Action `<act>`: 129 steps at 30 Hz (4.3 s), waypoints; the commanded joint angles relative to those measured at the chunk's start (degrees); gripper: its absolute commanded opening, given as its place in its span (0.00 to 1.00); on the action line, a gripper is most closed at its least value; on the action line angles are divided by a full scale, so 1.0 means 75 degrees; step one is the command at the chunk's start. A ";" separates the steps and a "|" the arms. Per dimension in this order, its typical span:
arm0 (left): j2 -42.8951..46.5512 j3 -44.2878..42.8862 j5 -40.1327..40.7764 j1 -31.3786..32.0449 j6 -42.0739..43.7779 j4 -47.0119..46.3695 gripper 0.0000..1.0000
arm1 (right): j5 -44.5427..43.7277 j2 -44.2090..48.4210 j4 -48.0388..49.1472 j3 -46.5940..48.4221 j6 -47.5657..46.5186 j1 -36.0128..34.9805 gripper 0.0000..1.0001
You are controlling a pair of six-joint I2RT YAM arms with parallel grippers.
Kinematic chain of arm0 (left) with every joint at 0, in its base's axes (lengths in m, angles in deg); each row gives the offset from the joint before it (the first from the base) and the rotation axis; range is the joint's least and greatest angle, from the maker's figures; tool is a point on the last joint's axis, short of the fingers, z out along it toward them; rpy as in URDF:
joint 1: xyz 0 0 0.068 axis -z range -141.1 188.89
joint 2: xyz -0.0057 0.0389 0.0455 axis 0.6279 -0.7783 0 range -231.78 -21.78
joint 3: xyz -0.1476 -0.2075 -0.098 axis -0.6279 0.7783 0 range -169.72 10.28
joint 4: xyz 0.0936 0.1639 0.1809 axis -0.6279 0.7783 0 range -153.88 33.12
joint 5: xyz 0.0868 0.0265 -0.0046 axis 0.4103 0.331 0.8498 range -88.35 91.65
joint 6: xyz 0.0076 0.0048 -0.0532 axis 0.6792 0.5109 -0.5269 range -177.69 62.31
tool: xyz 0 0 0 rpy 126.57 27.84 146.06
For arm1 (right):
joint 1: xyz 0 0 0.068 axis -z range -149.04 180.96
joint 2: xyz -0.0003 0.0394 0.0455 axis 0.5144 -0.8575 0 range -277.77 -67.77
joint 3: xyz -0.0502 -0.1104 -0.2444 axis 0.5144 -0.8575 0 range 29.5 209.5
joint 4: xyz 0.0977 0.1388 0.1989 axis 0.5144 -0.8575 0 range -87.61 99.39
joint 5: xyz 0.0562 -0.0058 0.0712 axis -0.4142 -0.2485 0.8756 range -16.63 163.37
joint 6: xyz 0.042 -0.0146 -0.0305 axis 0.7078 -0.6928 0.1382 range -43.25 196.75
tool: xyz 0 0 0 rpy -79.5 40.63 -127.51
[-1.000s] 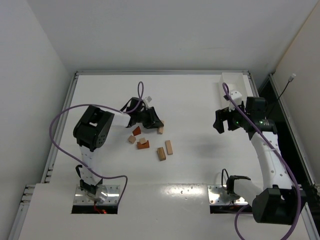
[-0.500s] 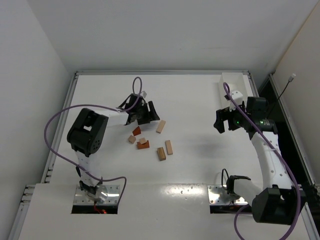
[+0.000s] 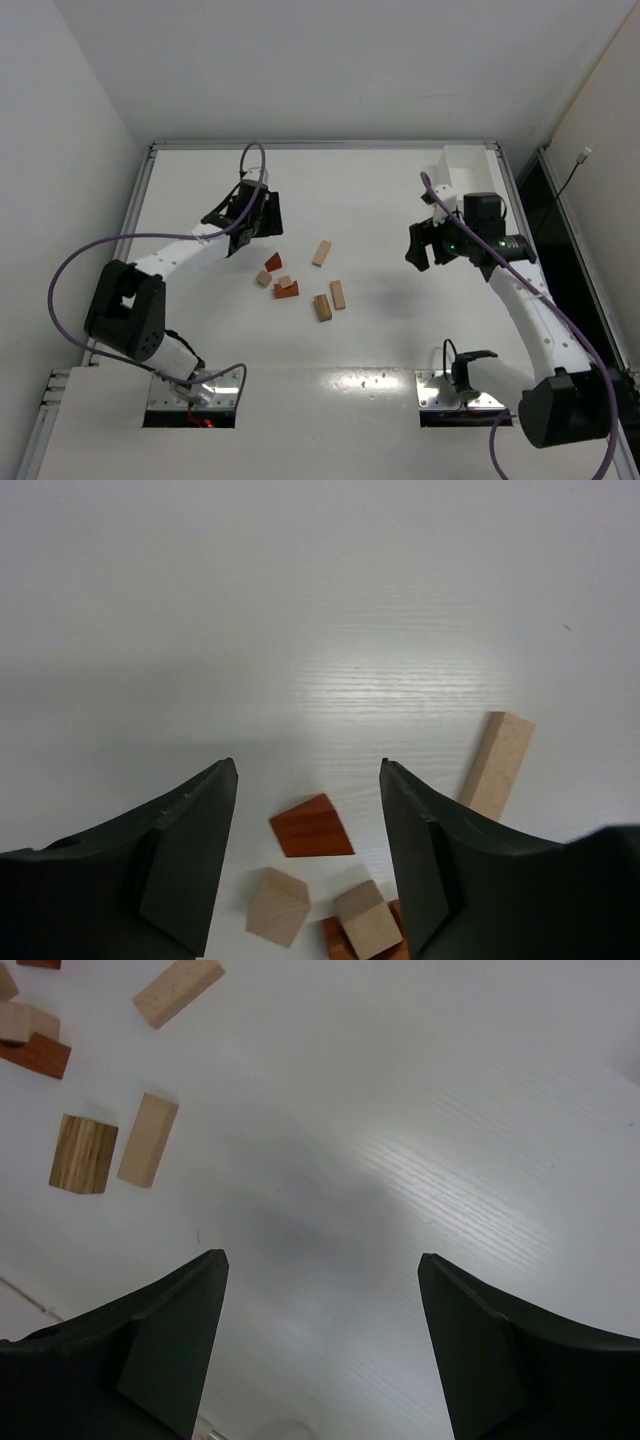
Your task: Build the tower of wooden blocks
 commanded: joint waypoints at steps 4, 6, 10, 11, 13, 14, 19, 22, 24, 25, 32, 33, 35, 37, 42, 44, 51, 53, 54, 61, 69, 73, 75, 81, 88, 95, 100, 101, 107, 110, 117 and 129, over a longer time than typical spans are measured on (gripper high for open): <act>0.0721 -0.0592 0.1857 0.0048 0.0849 0.1262 0.64 | -0.1657 -0.1033 0.0298 0.0045 0.1187 -0.1433 0.72; 0.0849 -0.0663 0.2080 -0.0022 0.0849 0.1426 0.73 | -0.2254 -0.1420 0.0159 0.0233 0.1411 -0.1925 0.70; 0.1073 -0.0804 0.2244 -0.0431 0.0919 0.1789 0.88 | -0.2936 -0.2346 -0.0076 0.0876 0.2008 -0.2850 0.70; 0.1155 -0.0885 0.2245 -0.0514 0.0989 0.1790 0.88 | -0.3007 -0.2696 -0.0077 0.0994 0.2288 -0.3027 0.70; 0.1226 -0.0886 0.2362 -0.0748 0.0989 0.1896 0.89 | -0.3007 -0.3072 -0.0077 0.1381 0.2571 -0.3449 0.70; 0.1307 -0.0955 0.2432 -0.0830 0.0989 0.1965 0.89 | -0.2891 -0.3236 -0.0077 0.1487 0.2735 -0.3566 0.69; 0.1553 -0.0781 0.2468 -0.1322 0.0885 0.2048 0.89 | -0.2890 -0.4337 -0.0147 0.2319 0.2971 -0.4375 0.66; 0.1752 -0.0571 0.2187 -0.1603 0.0802 0.2048 0.89 | -0.2890 -0.4713 -0.0298 0.2390 0.3111 -0.4633 0.66; 0.1846 -0.0477 0.2023 -0.1675 0.0732 0.2048 0.86 | -0.2890 -0.4831 -0.0299 0.2390 0.3193 -0.4727 0.66; 0.1847 -0.0395 0.1837 -0.1791 0.0732 0.2118 0.86 | -0.2890 -0.4832 -0.0299 0.2286 0.3193 -0.4797 0.66; 0.2374 -0.0007 0.1577 -0.1980 0.0661 0.2118 0.91 | -0.2516 -0.5172 -0.0053 0.1921 0.3428 -0.5020 0.64; 0.2444 -0.0007 0.1670 -0.2049 0.0661 0.2118 0.91 | -0.2446 -0.5299 0.0028 0.1921 0.3497 -0.5020 0.64; 0.2526 0.0087 0.1671 -0.2120 0.0661 0.2049 0.91 | -0.2293 -0.5604 0.0122 0.1921 0.3498 -0.5020 0.64; 0.2527 0.0156 0.1671 -0.2213 0.0591 0.2048 0.91 | -0.2200 -0.5780 0.0192 0.2014 0.3498 -0.5020 0.63; 0.2679 0.0332 0.1601 -0.2448 0.0591 0.2048 0.91 | -0.2023 -0.6413 0.0263 0.2307 0.3662 -0.5020 0.63; 0.2761 0.0333 0.1601 -0.2448 0.0591 0.2048 0.91 | -0.2023 -0.6554 0.0263 0.2402 0.3662 -0.5020 0.63; 0.2831 0.0544 0.1297 -0.2601 0.0591 0.2118 0.91 | -0.1847 -0.6941 0.0334 0.2928 0.3803 -0.5020 0.63; 0.2831 0.0544 0.1296 -0.2683 0.0591 0.2048 0.91 | -0.1847 -0.6941 0.0334 0.2999 0.3803 -0.5020 0.63; 0.2831 0.0544 0.1226 -0.2683 0.0591 0.2048 0.91 | -0.1847 -0.7011 0.0334 0.2999 0.3803 -0.5020 0.63; 0.2831 0.0544 0.1226 -0.2683 0.0591 0.2048 0.91 | -0.1988 -0.6941 0.0404 0.2648 0.3955 -0.5020 0.62; 0.2831 0.0614 0.1155 -0.2683 0.0591 0.1978 0.91 | -0.2421 -0.7093 0.0264 0.2285 0.4423 -0.4716 0.62; 0.2831 0.0684 0.1085 -0.2683 0.0591 0.1978 0.91 | -0.2702 -0.7094 0.0181 0.2284 0.4565 -0.4576 0.55; 0.2831 0.0684 0.1015 -0.2683 0.0591 0.1978 0.91 | -0.2854 -0.7094 0.0181 0.2214 0.4565 -0.4505 0.49; 0.2750 0.0755 0.0862 -0.2683 0.0591 0.1837 0.91 | -0.3089 -0.6672 0.0181 0.1618 0.4377 -0.4071 0.37; 0.2597 0.0684 0.0710 -0.2753 0.0591 0.1837 0.91 | -0.2880 -0.5993 0.0181 0.1417 0.3699 -0.3567 0.49; 0.2340 0.0684 0.0465 -0.2753 0.0591 0.1697 0.91 | -0.2726 -0.5394 0.0100 0.1839 0.3778 -0.3661 0.83; 0.2105 0.0545 0.0464 -0.2753 0.0591 0.1697 0.91 | -0.2152 -0.5324 0.0099 0.2037 0.4095 -0.3661 0.84; 0.2105 0.0544 0.0464 -0.2753 0.0591 0.1697 0.91 | -0.2024 -0.5324 0.0099 0.2038 0.4235 -0.3661 0.84; 0.1964 0.0544 0.0393 -0.2753 0.0521 0.1697 0.91 | -0.2328 -0.5627 -0.0182 0.2038 0.4986 -0.3731 0.83; 0.1894 0.0544 0.0393 -0.2753 0.0521 0.1626 0.91 | -0.2550 -0.5967 -0.0182 0.2144 0.5196 -0.3731 0.80; 0.1894 0.0403 0.0464 -0.2753 0.0521 0.1626 0.91 | -0.3031 -0.6718 -0.0183 0.2776 0.5361 -0.3872 0.76; 0.1964 0.0567 0.0534 -0.2753 0.0450 0.1557 0.91 | -0.3277 -0.6719 -0.0112 0.2659 0.5502 -0.3802 0.07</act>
